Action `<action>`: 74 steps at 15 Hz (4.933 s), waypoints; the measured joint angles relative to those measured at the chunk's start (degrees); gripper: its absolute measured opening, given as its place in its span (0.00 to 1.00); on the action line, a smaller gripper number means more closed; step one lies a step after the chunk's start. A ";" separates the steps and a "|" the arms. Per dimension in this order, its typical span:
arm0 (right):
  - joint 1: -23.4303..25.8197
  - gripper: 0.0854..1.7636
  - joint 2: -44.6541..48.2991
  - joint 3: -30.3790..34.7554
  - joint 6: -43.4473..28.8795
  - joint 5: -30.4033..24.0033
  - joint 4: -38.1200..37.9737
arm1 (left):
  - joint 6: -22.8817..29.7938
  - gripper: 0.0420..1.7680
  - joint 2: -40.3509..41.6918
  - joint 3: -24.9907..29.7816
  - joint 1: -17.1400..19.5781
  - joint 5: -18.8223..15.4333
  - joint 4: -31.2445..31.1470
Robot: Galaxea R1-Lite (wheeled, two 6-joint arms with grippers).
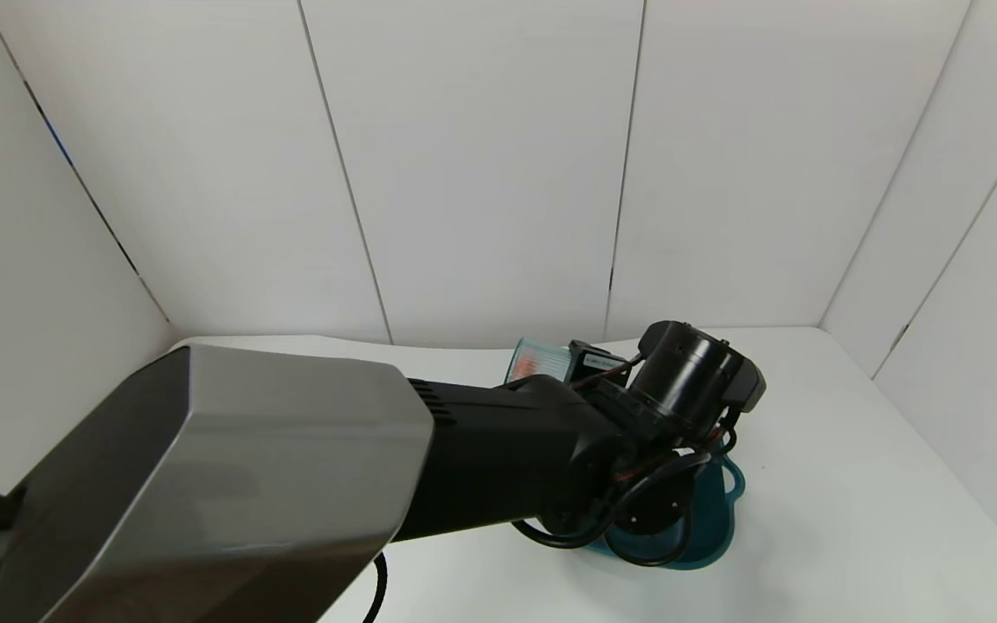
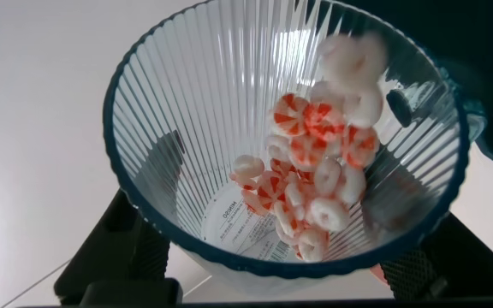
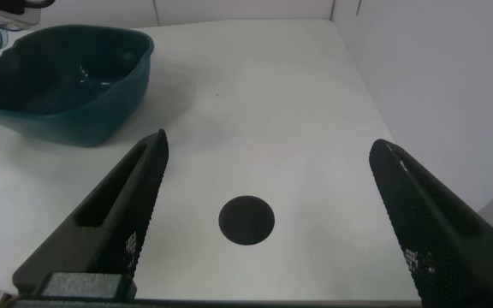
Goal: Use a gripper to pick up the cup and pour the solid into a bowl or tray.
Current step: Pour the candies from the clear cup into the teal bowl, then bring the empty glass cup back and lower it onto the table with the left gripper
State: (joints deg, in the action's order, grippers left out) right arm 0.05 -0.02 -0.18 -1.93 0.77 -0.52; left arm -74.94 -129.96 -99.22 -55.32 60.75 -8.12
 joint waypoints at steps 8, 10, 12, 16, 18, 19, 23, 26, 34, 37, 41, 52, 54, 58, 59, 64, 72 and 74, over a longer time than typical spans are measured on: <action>0.02 0.97 0.00 0.00 0.00 0.00 0.01 | -4.39 0.74 -1.34 -0.83 -0.94 4.77 -0.09; 0.00 0.97 0.00 0.00 0.00 0.00 0.01 | -5.35 0.74 -1.46 -1.13 -1.34 5.71 -0.06; 0.00 0.97 0.00 0.00 0.00 0.02 0.01 | -6.66 0.74 -1.51 -1.50 -1.68 5.88 -0.11; 0.02 0.97 0.00 0.00 0.00 0.00 0.00 | -8.85 0.74 -1.54 -1.61 -2.01 7.75 -0.15; 0.00 0.97 0.00 0.00 0.00 0.02 0.01 | -9.11 0.74 -1.55 -1.61 -2.04 8.05 -0.17; 0.00 0.97 0.00 0.00 0.00 -0.02 0.00 | -9.08 0.74 -1.55 -1.61 -2.15 8.05 -0.15; -0.02 0.97 0.00 0.00 0.00 0.02 0.00 | -9.11 0.74 -1.55 -1.58 -2.32 8.00 -0.06; -0.05 0.97 0.00 0.00 0.00 0.02 0.01 | -8.80 0.74 -1.45 -1.69 -2.28 7.85 0.62; 0.02 0.97 0.00 0.00 -0.02 0.02 0.00 | -7.40 0.74 -1.34 -2.57 -2.21 7.01 0.96; 0.02 0.97 0.00 0.00 0.02 0.02 0.01 | -7.06 0.74 -1.45 -2.54 -2.17 6.95 2.17; 0.02 0.97 0.00 0.00 -0.02 0.05 0.01 | -6.90 0.74 -1.18 -2.49 -2.01 6.97 2.32; 0.02 0.97 0.00 0.00 0.00 0.02 0.00 | 5.80 0.74 5.79 -1.41 2.93 5.84 1.93; 0.02 0.97 0.00 0.00 0.02 0.00 0.01 | 8.68 0.74 7.67 -0.01 4.33 5.49 1.68; 0.02 0.97 0.00 0.00 0.02 0.00 0.01 | 17.99 0.74 11.08 4.29 8.39 -4.35 1.56; 0.00 0.97 0.00 0.00 0.02 0.00 0.01 | 20.33 0.74 11.97 5.49 9.37 -6.03 1.56; -0.02 0.97 0.00 0.00 0.02 0.00 0.00 | 36.18 0.74 15.77 11.29 13.37 -19.82 1.48; -0.02 0.97 0.00 0.00 0.02 0.00 0.01 | 63.65 0.74 22.05 18.68 18.97 -42.70 2.43; 0.02 0.97 0.00 0.00 0.00 0.02 0.00 | 67.77 0.74 22.38 19.18 19.71 -42.86 2.95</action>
State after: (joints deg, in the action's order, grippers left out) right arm 0.07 -0.02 -0.18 -1.93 0.79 -0.52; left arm -7.17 -107.58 -80.04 -35.61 17.88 -5.17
